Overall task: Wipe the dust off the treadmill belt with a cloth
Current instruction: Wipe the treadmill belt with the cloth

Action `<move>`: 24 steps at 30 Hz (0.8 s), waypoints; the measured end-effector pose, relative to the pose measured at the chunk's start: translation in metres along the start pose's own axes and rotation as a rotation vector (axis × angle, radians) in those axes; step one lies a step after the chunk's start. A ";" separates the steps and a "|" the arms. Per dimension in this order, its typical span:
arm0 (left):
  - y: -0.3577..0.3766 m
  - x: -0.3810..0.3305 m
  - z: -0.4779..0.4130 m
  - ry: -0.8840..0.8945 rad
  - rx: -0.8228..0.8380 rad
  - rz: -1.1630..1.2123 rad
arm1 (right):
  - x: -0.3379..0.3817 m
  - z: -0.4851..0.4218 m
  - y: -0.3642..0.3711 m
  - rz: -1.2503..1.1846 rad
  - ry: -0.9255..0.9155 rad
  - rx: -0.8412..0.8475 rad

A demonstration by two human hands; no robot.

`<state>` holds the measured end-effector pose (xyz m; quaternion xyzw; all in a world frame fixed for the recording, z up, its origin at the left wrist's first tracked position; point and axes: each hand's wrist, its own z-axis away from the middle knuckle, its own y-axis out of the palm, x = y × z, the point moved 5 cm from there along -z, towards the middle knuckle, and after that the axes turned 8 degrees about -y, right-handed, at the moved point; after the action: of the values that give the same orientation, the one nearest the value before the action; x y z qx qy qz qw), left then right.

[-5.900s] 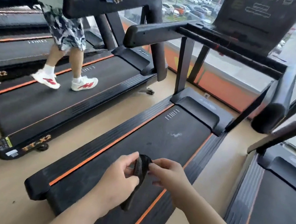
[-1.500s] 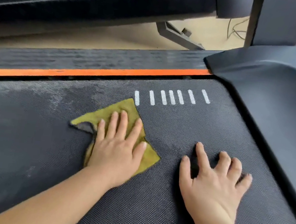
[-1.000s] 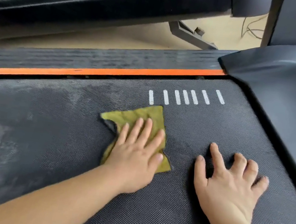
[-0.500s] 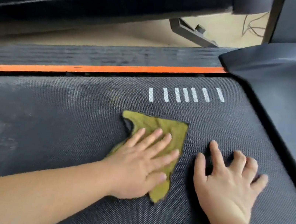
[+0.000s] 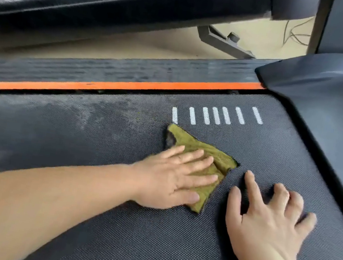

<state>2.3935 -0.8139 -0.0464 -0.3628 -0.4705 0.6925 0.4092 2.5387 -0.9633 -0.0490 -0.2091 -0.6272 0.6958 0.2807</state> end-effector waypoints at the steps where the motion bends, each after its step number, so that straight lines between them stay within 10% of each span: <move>1: -0.004 0.020 -0.008 -0.032 0.033 -0.003 | -0.001 0.000 0.000 0.000 -0.003 0.002; 7: -0.006 0.077 -0.048 -0.663 -0.142 0.045 | 0.000 -0.001 0.002 0.003 0.003 0.027; 13: -0.011 0.030 -0.035 0.019 -0.032 -0.024 | 0.002 -0.001 -0.001 -0.004 0.005 0.020; 19: -0.013 0.096 -0.064 -0.800 -0.156 0.124 | 0.000 -0.001 0.003 0.001 -0.008 0.024; 24: -0.007 0.003 -0.050 -0.033 -0.083 0.000 | 0.000 -0.003 0.003 0.003 -0.003 0.027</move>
<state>2.4381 -0.7915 -0.0544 -0.3681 -0.5053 0.6783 0.3861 2.5405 -0.9613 -0.0526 -0.2051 -0.6177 0.7052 0.2812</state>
